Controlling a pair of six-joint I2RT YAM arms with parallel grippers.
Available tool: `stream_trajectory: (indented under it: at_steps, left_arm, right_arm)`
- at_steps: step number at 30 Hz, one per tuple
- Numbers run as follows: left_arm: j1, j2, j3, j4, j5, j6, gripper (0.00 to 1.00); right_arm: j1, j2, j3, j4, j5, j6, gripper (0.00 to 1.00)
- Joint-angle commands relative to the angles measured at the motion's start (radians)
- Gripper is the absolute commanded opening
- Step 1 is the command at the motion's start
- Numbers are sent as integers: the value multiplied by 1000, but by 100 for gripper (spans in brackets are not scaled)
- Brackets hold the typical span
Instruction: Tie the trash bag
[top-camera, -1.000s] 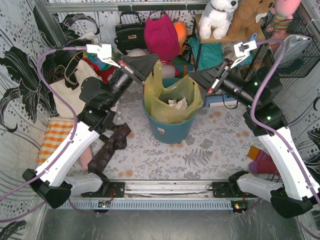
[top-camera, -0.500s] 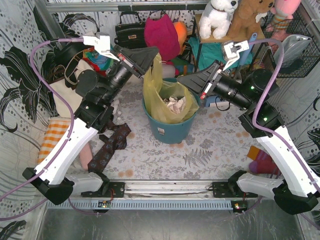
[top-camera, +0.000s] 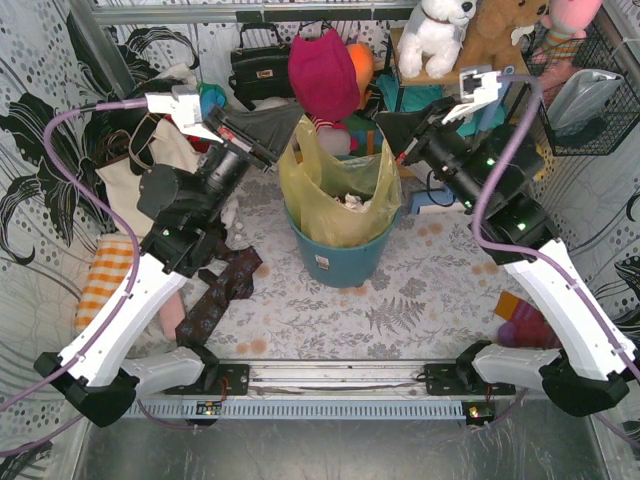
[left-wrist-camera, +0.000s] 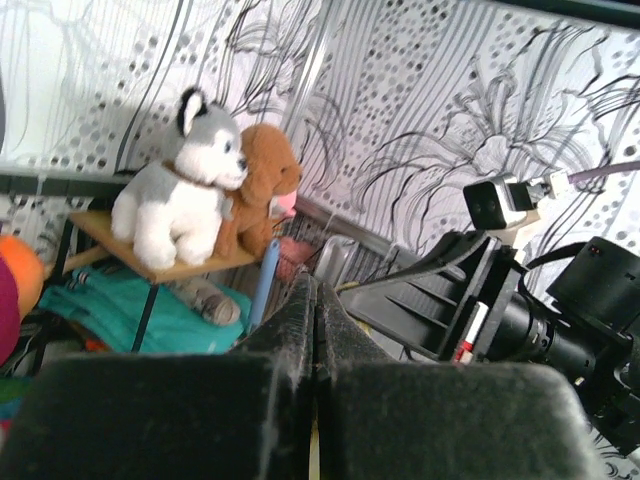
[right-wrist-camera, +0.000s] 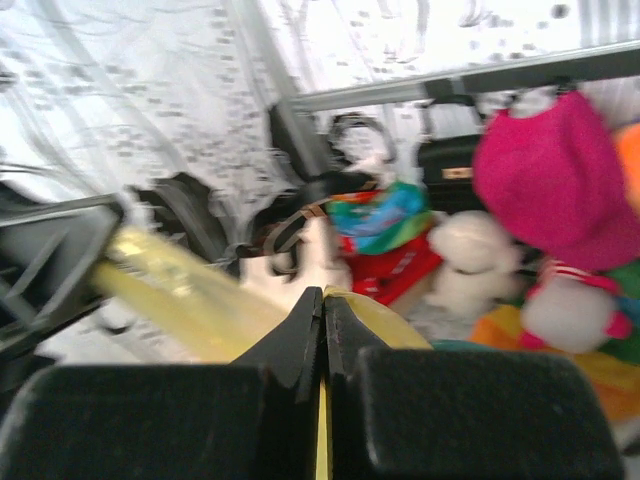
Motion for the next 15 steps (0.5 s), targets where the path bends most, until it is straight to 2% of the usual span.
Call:
stream_trajectory:
  at_steps: [1,3,5,7,9,11,13,15]
  left_arm:
    - [4,-6,-110,79,-65,21,0]
    - [5,-14,-101,78,-109,30,0]
    - [4,-16,-42,54,-141,55,0]
    - [4,-22,13,40,-144,76,0]
    - [4,-33,43,10,-174,80,0]
    - [4,-53,27,-1,-182,91,0]
    - [5,-78,-49,60,-122,130,0]
    - [4,-95,-116,106,-99,152,5]
  right_arm:
    - [2,28,-71,57,215,-160,0]
    - [2,50,-42,83,242,-190,0]
    - [2,89,70,70,245,-239,0]
    - [2,119,172,70,225,-276,0]
    - [2,128,206,93,182,-294,0]
    - [2,114,164,125,142,-300,0]
    - [2,84,76,160,116,-283,0]
    - [2,53,-14,189,109,-261,0]
